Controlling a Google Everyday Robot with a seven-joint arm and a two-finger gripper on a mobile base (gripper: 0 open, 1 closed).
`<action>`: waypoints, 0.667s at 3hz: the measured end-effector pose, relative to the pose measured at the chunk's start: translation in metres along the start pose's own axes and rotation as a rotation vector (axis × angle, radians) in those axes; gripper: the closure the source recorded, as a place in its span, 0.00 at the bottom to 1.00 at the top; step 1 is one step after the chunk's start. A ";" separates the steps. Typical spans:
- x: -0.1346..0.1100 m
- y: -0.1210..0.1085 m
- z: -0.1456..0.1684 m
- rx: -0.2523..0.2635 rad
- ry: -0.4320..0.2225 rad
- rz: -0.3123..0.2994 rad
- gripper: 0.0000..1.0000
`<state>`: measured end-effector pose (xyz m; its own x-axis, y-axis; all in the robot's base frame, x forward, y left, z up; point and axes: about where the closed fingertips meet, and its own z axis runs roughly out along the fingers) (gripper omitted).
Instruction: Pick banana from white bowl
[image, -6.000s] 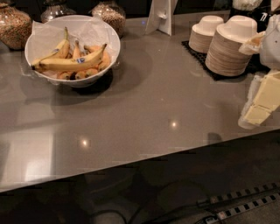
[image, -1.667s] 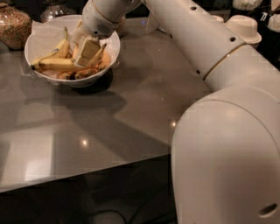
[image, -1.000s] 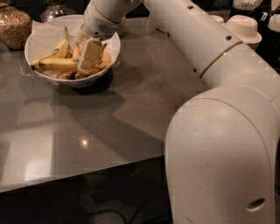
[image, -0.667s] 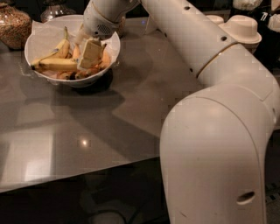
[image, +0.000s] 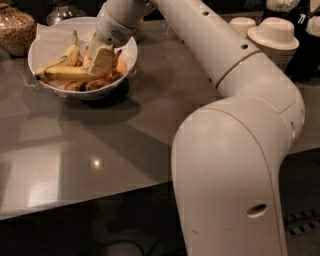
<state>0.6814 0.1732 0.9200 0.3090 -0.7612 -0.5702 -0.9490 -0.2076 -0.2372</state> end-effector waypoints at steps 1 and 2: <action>0.008 -0.001 0.008 -0.013 -0.002 0.021 0.43; 0.014 -0.001 0.016 -0.026 -0.005 0.038 0.44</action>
Offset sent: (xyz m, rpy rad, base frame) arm 0.0099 -0.0056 -0.0247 -0.0001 0.0620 -0.0250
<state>0.6877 0.1729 0.8999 0.2732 -0.7657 -0.5823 -0.9613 -0.1947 -0.1950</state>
